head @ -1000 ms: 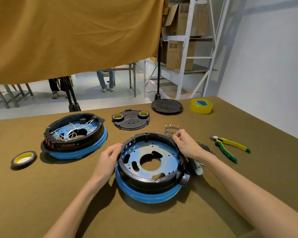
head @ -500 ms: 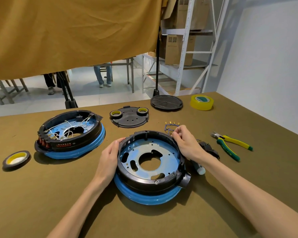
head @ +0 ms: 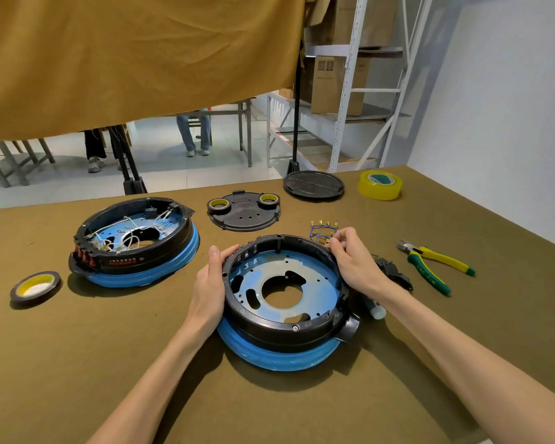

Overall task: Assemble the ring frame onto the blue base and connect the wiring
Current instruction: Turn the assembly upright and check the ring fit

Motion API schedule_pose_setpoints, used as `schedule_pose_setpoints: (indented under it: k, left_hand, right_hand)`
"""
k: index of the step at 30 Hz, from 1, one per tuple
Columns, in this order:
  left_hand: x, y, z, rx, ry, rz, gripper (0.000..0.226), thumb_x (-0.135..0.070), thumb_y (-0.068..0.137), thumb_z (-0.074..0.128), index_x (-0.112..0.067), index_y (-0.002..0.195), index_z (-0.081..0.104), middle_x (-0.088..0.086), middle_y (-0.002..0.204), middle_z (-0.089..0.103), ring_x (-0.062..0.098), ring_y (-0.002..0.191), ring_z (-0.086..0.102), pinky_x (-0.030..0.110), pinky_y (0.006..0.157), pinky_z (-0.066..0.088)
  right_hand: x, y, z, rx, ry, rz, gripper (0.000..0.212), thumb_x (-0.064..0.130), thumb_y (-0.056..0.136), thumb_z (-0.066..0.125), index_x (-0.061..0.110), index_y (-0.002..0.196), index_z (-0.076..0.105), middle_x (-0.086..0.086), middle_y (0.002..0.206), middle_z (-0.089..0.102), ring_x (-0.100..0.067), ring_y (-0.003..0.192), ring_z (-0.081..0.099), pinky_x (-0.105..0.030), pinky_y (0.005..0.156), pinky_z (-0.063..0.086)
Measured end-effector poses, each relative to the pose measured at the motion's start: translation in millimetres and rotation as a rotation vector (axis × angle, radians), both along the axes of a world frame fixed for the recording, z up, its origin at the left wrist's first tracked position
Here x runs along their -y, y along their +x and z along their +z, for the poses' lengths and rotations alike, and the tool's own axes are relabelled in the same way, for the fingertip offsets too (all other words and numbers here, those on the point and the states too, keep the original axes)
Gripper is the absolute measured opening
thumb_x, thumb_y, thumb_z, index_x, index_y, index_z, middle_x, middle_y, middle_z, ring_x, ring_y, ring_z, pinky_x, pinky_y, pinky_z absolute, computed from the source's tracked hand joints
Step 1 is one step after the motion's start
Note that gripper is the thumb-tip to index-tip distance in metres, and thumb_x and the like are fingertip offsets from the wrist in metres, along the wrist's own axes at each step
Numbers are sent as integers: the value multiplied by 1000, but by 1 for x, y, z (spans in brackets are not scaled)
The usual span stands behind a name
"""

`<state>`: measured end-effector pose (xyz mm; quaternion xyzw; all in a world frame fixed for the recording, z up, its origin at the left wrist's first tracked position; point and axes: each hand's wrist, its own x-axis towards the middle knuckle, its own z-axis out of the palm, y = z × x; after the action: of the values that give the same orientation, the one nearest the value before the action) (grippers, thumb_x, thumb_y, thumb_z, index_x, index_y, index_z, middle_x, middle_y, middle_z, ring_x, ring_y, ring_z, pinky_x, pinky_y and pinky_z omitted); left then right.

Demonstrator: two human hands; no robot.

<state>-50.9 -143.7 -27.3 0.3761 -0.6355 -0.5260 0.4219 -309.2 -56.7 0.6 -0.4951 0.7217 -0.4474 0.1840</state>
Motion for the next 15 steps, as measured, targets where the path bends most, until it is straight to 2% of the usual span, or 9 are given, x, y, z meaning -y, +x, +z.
schedule_pose_setpoints:
  k: [3,6,10,12,14,15]
  left_hand:
    - [2,4,-3,6,-13,23,51,-50,108,27,-25,135,62,-11,116,73,2,109,68,31,99,53]
    - [4,8,-5,5,-33,10,36,-42,110,37,-29,127,66,-12,108,76,4,104,70,30,89,56]
    - [5,8,-5,50,-46,28,38,-39,111,36,-27,129,66,-11,107,76,6,104,70,31,88,56]
    - [7,9,-1,138,-41,30,38,-39,111,36,-26,129,66,-12,106,75,5,101,70,23,82,56]
    - [11,12,8,294,-64,-2,33,-39,108,45,-26,131,64,-13,111,72,1,96,67,14,71,52]
    - [15,13,15,398,-110,-6,34,-40,105,51,-25,133,63,-13,118,70,-3,98,64,13,74,50]
  right_hand:
    - [3,4,0,-47,7,10,14,25,111,36,15,106,44,-11,96,61,-31,100,61,-42,83,50]
    - [7,5,1,-106,16,28,13,26,111,36,23,100,42,-1,82,54,-18,74,53,-33,67,42]
    - [7,3,2,-161,39,38,14,30,111,35,21,104,43,3,75,51,-7,61,42,-23,55,35]
    - [6,2,2,-165,49,36,15,30,111,35,19,104,43,3,73,50,-8,59,41,-23,53,34]
    - [6,0,3,-153,78,33,16,31,111,35,20,101,42,3,73,50,-9,60,41,-26,55,35]
    - [6,-1,2,-145,91,34,17,31,111,35,21,100,42,3,73,49,-9,60,41,-27,56,35]
